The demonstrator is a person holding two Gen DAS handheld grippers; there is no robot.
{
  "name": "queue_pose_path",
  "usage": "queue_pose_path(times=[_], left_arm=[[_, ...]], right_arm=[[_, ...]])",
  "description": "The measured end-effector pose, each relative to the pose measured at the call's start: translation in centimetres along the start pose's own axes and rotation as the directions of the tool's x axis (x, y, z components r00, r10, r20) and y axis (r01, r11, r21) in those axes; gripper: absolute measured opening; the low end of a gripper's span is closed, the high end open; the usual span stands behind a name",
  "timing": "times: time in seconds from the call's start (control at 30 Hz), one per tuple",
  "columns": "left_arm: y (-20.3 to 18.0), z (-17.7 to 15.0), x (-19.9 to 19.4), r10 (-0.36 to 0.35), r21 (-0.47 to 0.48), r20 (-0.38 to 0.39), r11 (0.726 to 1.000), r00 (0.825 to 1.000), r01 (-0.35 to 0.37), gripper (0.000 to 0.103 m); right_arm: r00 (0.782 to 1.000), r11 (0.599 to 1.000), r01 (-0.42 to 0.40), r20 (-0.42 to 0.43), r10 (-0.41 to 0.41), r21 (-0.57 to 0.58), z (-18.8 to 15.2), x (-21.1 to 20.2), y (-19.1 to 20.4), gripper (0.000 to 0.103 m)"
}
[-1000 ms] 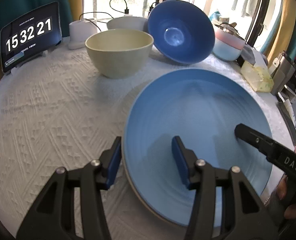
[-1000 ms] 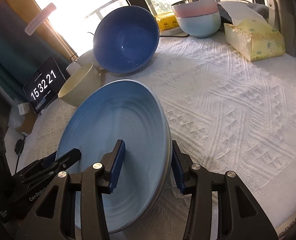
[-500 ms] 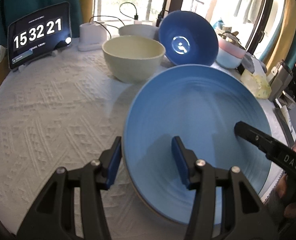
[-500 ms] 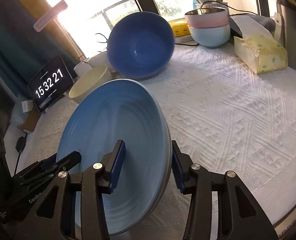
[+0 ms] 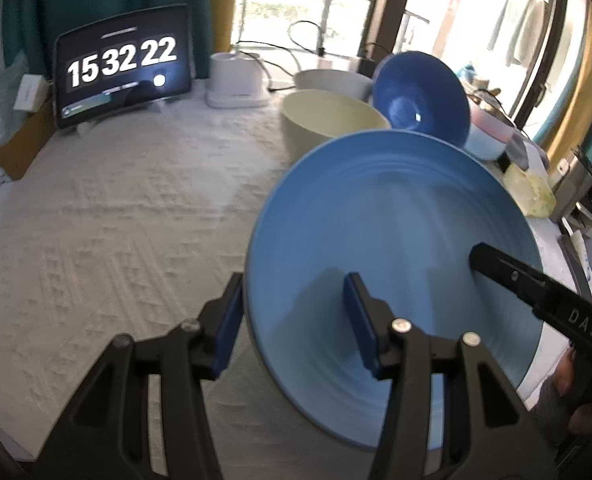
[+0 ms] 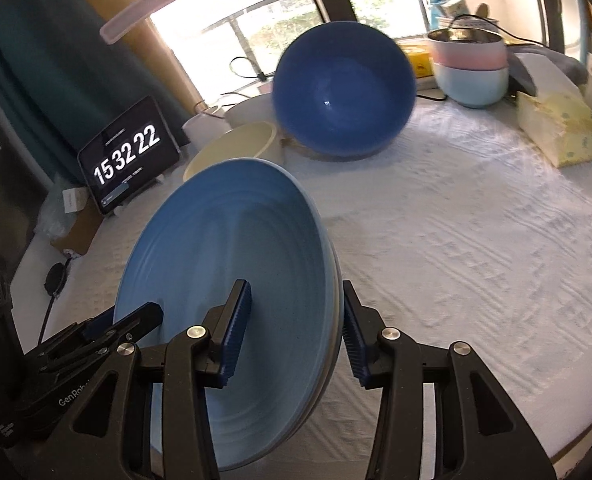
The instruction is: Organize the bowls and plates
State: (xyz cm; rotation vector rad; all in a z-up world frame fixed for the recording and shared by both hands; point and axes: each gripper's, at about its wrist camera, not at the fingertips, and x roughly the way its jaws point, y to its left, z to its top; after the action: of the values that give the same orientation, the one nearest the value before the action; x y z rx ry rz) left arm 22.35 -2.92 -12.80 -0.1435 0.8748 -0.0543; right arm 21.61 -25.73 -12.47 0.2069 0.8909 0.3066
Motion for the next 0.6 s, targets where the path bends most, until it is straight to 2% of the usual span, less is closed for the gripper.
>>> queue_pose_path(times=[0.6], left_arm=[[9.1,1.1,-0.4,0.076,-0.138,0.021,0.988,0.997,-0.073,0.051]], right_arm=[[0.995,0.99,-0.075,-0.07,0.067,-0.117,0.3,4.8,9.4,0.046]])
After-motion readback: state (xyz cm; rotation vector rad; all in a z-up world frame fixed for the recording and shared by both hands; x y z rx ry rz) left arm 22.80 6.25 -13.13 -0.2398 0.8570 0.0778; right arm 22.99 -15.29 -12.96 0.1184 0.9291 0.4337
